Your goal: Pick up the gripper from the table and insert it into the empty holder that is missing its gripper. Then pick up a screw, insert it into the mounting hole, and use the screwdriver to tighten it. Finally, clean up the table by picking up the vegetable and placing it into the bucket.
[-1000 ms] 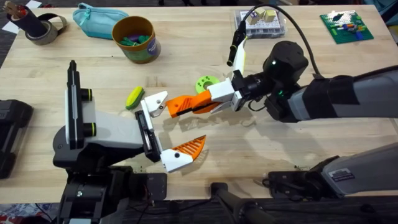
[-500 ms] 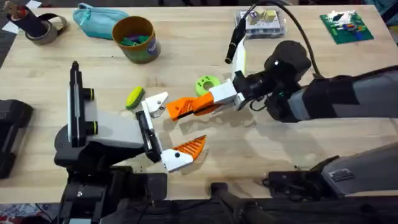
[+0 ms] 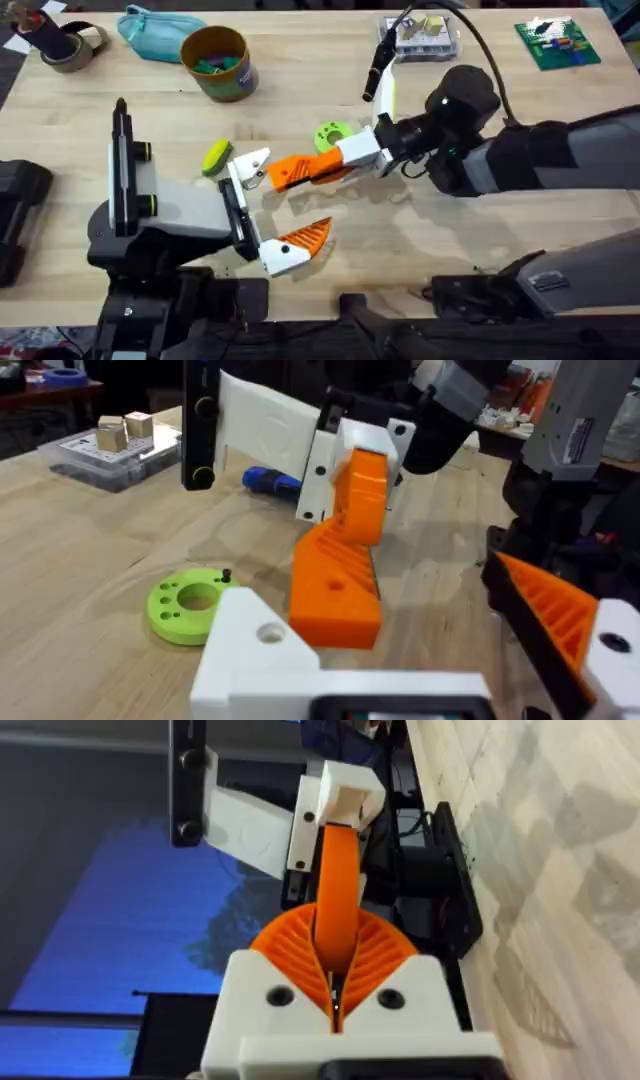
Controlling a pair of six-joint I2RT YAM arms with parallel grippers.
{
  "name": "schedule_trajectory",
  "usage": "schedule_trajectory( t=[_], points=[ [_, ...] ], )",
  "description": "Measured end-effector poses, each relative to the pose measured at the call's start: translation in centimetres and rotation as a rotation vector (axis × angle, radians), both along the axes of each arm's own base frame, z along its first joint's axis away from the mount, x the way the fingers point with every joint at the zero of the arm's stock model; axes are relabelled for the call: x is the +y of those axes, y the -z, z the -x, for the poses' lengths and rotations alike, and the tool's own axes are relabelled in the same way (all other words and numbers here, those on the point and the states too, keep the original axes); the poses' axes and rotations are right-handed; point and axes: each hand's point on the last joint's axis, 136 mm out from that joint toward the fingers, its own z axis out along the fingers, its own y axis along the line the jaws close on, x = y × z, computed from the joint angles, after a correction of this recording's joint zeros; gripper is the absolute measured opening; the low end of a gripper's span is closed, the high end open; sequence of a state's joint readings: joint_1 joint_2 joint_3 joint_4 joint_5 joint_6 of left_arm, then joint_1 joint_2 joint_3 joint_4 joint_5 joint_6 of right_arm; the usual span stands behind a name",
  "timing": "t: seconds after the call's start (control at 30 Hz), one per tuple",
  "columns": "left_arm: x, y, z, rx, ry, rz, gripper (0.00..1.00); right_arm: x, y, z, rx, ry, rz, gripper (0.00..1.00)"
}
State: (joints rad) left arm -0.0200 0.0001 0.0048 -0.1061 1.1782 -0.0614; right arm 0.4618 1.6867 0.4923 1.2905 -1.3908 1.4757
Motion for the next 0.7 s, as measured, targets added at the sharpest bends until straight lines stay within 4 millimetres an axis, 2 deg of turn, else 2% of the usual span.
schedule_trajectory(
  t=[0.7],
  points=[
    [0.00, 0.00, 0.00, 0.000, 0.000, 0.000, 0.984, 0.09, -0.01, -0.22, 0.052, 0.014, 0.016, 0.013]
  ],
)
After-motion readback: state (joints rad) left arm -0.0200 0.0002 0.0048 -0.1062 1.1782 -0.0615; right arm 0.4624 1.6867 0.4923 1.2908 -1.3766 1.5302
